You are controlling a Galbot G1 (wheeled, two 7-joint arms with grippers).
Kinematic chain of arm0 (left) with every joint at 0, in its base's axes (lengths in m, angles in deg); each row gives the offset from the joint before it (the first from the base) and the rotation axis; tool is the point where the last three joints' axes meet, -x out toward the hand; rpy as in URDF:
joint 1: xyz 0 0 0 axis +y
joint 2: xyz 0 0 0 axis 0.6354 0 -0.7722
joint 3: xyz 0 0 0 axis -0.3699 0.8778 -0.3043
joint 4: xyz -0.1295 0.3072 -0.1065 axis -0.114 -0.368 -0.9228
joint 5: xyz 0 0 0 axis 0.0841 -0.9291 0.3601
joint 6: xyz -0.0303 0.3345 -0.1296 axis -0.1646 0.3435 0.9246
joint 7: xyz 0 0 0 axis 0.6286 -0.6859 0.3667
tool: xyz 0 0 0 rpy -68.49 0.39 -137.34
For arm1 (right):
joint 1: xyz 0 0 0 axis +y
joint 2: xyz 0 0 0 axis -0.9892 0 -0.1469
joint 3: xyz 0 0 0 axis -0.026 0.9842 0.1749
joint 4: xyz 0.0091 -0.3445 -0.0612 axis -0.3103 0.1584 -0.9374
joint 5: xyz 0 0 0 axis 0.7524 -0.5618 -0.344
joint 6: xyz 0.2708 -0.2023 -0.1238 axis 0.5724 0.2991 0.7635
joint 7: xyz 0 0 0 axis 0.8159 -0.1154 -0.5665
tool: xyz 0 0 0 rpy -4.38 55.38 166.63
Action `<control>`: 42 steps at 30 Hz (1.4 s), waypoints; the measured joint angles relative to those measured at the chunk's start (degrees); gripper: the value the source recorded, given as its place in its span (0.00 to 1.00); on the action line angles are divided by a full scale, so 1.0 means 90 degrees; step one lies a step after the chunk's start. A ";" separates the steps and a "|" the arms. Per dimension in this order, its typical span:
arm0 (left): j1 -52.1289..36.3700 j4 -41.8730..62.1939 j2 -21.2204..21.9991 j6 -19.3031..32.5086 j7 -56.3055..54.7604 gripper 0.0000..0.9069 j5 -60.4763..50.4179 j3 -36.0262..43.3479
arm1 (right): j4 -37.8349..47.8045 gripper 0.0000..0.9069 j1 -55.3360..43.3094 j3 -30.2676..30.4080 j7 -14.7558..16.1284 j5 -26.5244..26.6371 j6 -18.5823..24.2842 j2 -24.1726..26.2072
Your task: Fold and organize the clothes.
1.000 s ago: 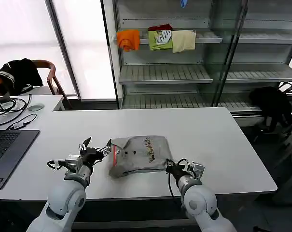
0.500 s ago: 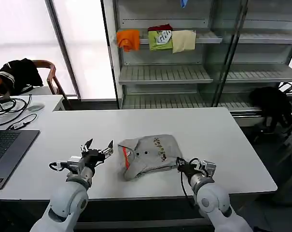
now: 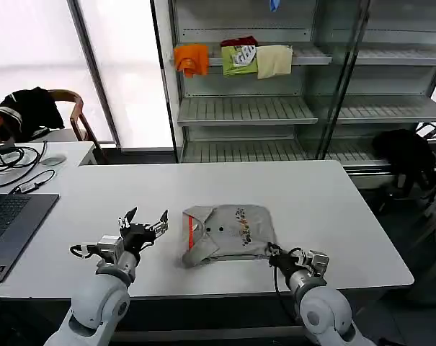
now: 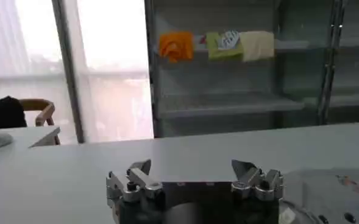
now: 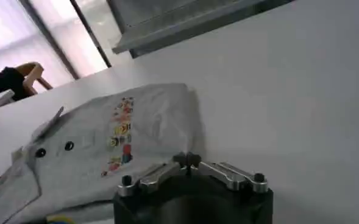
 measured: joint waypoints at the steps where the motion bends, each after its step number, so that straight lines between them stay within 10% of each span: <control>1: 0.0002 0.0000 0.0002 0.0005 0.0000 1.00 0.0000 -0.0013 | -0.0041 1.00 0.0040 -0.0024 0.0019 -0.0022 -0.0007 0.0014; 18: 0.0169 -0.0216 0.0158 0.0022 0.0011 1.00 -0.0047 -0.0078 | -0.0870 1.00 -0.0040 -0.0062 0.0479 -0.1241 0.0035 -0.0220; 30: 0.0370 -0.0311 0.0169 0.0032 0.0037 1.00 -0.0111 -0.0139 | -0.0563 1.00 -0.0072 0.0525 0.0195 -0.1345 0.0059 -0.0684; 42: 0.0381 -0.0314 0.0251 0.0079 0.0018 1.00 -0.0166 -0.0147 | 0.0272 1.00 -0.0720 0.0932 0.0698 -0.2816 0.1003 -0.1024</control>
